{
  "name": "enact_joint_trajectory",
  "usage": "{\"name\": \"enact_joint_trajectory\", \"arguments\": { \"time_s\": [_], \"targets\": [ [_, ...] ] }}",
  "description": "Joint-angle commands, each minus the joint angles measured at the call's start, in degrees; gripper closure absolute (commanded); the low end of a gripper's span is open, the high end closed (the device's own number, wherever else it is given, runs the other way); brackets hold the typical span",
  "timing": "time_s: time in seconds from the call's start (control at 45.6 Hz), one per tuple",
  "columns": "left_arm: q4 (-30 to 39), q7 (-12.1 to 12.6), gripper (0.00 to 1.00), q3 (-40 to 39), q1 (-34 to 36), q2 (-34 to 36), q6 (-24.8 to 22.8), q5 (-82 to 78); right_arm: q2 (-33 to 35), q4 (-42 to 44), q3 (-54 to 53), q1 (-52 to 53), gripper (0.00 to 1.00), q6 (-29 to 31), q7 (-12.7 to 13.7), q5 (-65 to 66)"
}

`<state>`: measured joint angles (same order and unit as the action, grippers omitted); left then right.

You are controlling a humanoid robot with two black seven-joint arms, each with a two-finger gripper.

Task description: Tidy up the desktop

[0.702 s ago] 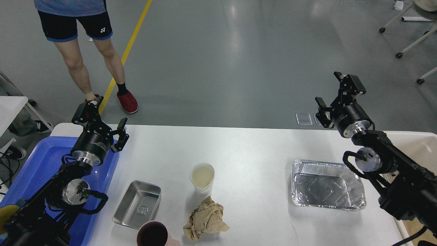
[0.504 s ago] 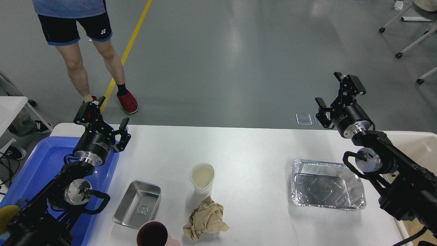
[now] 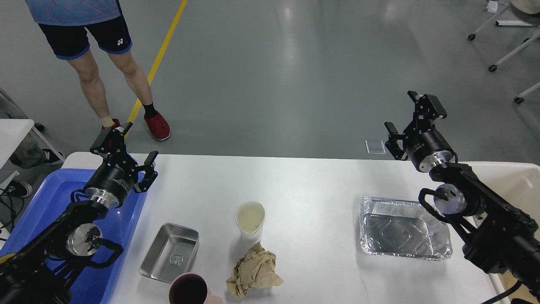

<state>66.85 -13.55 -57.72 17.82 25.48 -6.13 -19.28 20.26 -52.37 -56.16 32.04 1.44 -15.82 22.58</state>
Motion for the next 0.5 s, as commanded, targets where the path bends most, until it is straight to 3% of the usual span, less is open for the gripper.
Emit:
{"name": "enact_joint_trajectory", "arguments": {
  "time_s": [0.0,0.153,0.219,0.285,0.307,0.482],
  "targets": [
    [4.51,0.19,0.03,2.26,-0.06,6.85,-0.02,-0.06,-0.04,-0.01,0.0,-0.49,0.0,-0.04,0.0,0.01],
    [9.78,1.77,0.03,4.89,-0.06,19.06,-2.22,-0.15,-0.04,0.07,0.0,-1.1,0.0,-0.04,0.0,0.01],
    [12.59,4.23,0.03,7.17,0.02,25.3,-3.1,-0.15,0.05,-0.01,0.0,-1.19,0.0,-0.04,0.0,0.01],
    [16.72,9.23,0.04,11.38,0.2,33.91,-3.28,-0.06,-0.13,-0.1,0.0,-1.28,0.0,-0.04,-0.08,0.09],
    [17.43,9.77,0.03,12.1,0.2,35.42,-3.28,-0.06,-0.13,-0.1,0.0,-1.28,0.0,-0.04,-0.08,0.18],
    [24.72,11.0,0.04,15.26,0.2,47.2,-5.38,-0.06,-0.22,-0.1,0.0,-1.72,0.0,-0.04,-0.08,0.27]
  ]
}}
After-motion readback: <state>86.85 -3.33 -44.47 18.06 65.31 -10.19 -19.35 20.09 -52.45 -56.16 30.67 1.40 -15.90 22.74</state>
